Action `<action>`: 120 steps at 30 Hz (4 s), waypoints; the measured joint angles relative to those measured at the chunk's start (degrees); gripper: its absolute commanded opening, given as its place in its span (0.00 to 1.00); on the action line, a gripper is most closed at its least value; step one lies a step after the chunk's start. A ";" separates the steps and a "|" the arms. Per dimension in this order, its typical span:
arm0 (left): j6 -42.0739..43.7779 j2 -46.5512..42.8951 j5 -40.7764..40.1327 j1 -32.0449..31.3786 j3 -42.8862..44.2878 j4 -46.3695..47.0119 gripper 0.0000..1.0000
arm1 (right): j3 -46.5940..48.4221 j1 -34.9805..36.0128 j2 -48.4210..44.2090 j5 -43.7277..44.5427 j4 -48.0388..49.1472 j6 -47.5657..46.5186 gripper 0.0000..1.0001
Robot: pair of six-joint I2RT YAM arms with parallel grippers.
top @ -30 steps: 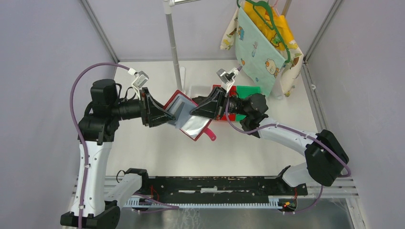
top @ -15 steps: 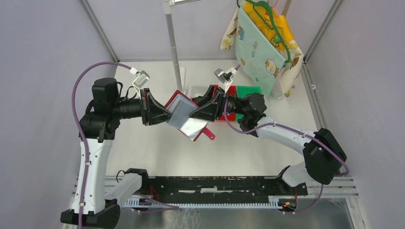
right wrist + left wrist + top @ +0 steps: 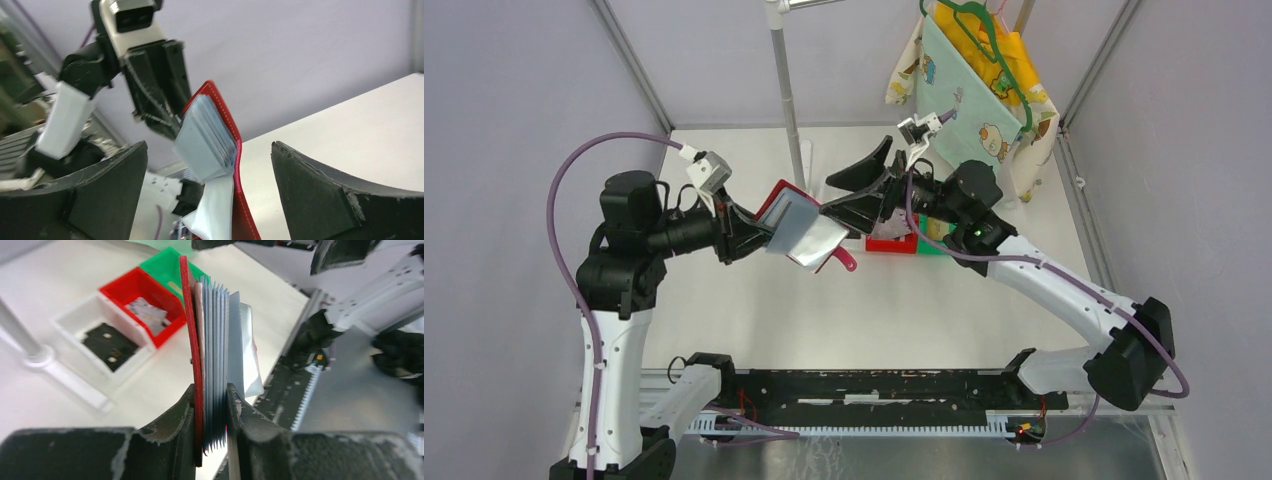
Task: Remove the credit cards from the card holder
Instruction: Remove the credit card from the card holder.
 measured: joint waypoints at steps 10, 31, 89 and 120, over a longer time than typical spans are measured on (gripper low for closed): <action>9.09 -3.08 -9.31 0.00 -0.02 0.35 0.02 | 13.46 11.63 0.98 24.22 -23.74 -20.98 0.98; -7.15 2.21 11.87 0.00 1.75 2.99 0.04 | -0.24 2.97 -5.86 4.00 -18.45 -20.39 0.81; -25.83 1.03 16.06 0.02 -2.23 15.17 0.26 | -1.46 6.25 2.08 -4.96 5.55 2.32 0.04; -29.73 0.15 15.76 0.00 -2.49 18.67 0.50 | -3.48 5.66 1.40 -9.11 8.13 3.19 0.00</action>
